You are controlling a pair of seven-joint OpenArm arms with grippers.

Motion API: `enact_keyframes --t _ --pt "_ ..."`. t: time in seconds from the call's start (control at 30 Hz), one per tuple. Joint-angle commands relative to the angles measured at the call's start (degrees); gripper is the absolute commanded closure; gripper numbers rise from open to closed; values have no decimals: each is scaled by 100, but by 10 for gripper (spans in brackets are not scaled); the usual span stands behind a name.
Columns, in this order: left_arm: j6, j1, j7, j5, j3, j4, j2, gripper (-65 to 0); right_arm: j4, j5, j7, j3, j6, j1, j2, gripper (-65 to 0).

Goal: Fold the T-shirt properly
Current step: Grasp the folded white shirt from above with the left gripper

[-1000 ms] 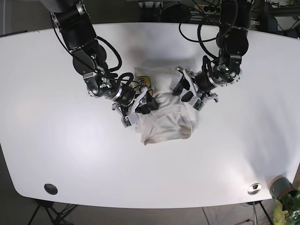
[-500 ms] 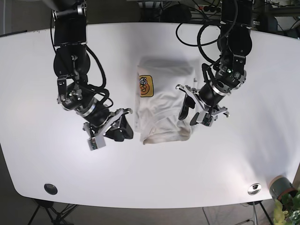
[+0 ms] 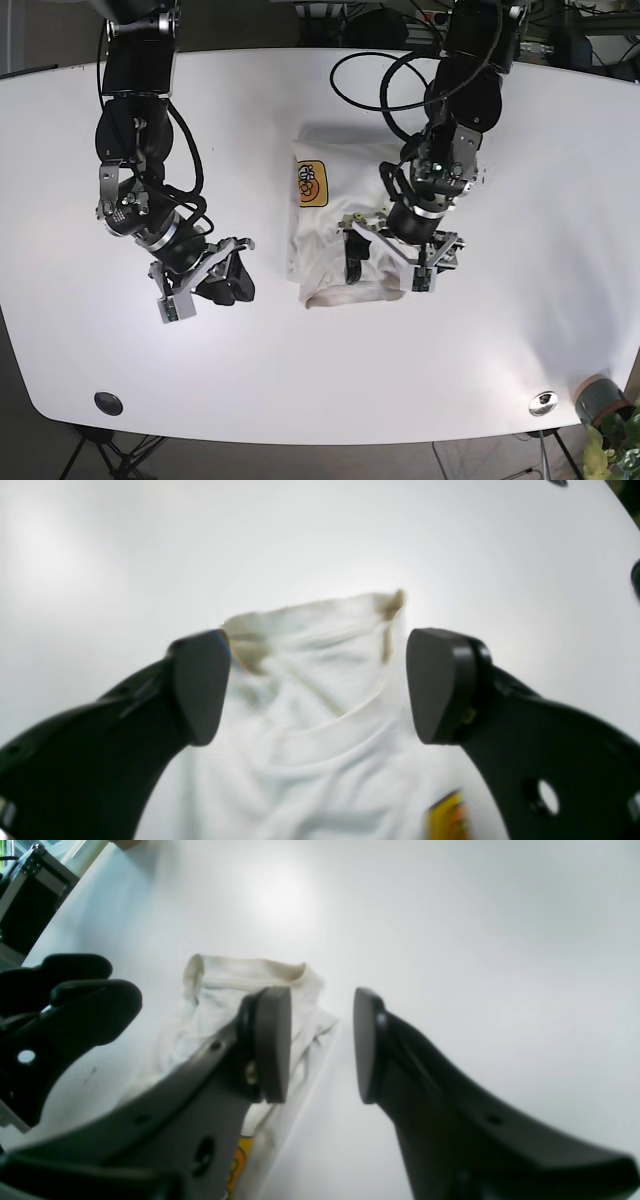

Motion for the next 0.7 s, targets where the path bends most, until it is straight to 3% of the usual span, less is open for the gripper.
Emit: enact_keyframes --t 0.0,0.13,0.33,0.67 --pt "271 -199 -173 152 215 -44 41 -522 87 88 158 16 20 132 24 -193" --pt "517 -270 -331 741 541 -379 366 -522 87 88 158 16 20 132 51 -193" --pt "561 -226 -991 1532 804 -1029 577 -522 79 53 175 25 20 132 51 -193" --pt "570 -226 -2010 1603 910 -2664 577 -522 -150 80 193 25 20 132 51 -193"
